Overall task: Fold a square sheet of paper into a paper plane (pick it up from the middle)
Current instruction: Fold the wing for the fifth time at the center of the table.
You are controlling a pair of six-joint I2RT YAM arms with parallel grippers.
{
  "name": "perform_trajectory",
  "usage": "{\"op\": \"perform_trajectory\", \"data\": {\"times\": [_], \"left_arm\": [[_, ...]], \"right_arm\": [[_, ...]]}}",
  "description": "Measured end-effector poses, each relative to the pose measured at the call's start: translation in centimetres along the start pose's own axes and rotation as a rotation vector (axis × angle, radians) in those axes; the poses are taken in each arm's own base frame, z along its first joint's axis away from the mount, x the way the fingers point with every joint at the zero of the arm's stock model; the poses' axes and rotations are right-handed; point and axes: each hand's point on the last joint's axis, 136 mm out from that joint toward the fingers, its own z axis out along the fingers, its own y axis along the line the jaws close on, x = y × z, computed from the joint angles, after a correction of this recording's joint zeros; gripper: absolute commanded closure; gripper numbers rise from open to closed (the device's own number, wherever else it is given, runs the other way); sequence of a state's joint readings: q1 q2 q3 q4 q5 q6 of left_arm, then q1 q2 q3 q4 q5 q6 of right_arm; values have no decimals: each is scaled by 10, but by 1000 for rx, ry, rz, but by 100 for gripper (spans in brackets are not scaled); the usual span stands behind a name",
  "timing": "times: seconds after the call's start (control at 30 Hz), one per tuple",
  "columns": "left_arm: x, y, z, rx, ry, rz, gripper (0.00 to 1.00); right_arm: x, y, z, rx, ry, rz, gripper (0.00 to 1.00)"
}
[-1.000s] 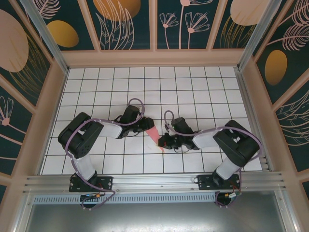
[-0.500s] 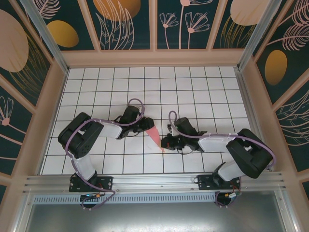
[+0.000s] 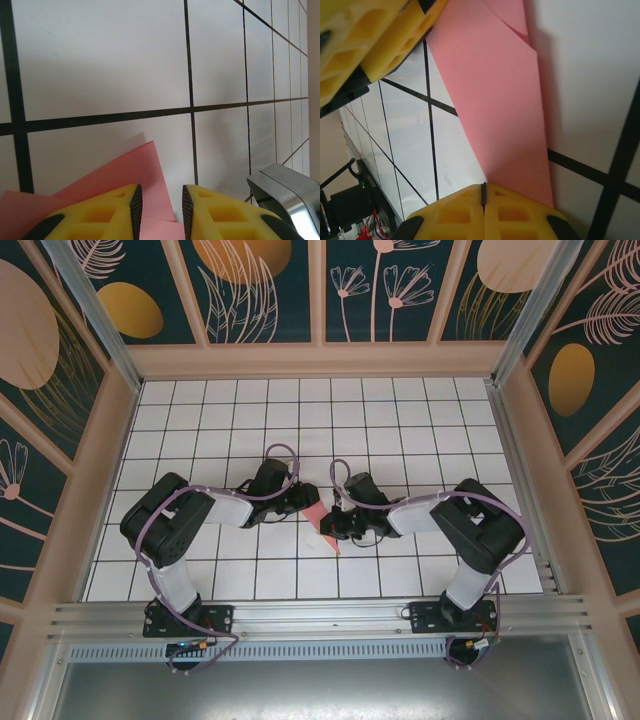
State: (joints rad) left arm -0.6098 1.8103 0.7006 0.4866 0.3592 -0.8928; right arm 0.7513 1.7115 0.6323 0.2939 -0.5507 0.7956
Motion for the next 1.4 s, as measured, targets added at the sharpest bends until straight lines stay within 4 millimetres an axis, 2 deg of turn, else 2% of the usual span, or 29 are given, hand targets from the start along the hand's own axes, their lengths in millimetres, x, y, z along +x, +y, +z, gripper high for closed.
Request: {"op": "perform_trajectory", "data": {"times": [0.27,0.53,0.87,1.23,1.4], "left_arm": [[0,0,0,0,0,0,69],[0,0,0,0,-1,1,70],[0,0,0,0,-1,0,70],[0,0,-1,-2,-1,0,69],[0,0,-1,-2,0,0,70]], "right_arm": [[4,-2,-2,-36,-16,-24,97],[13,-1,-14,-12,2,-10,97],[-14,33,-19,-62,-52,-58,96],[-15,30,-19,-42,-54,-48,96],[-17,35,-22,-54,-67,-58,96]]}}
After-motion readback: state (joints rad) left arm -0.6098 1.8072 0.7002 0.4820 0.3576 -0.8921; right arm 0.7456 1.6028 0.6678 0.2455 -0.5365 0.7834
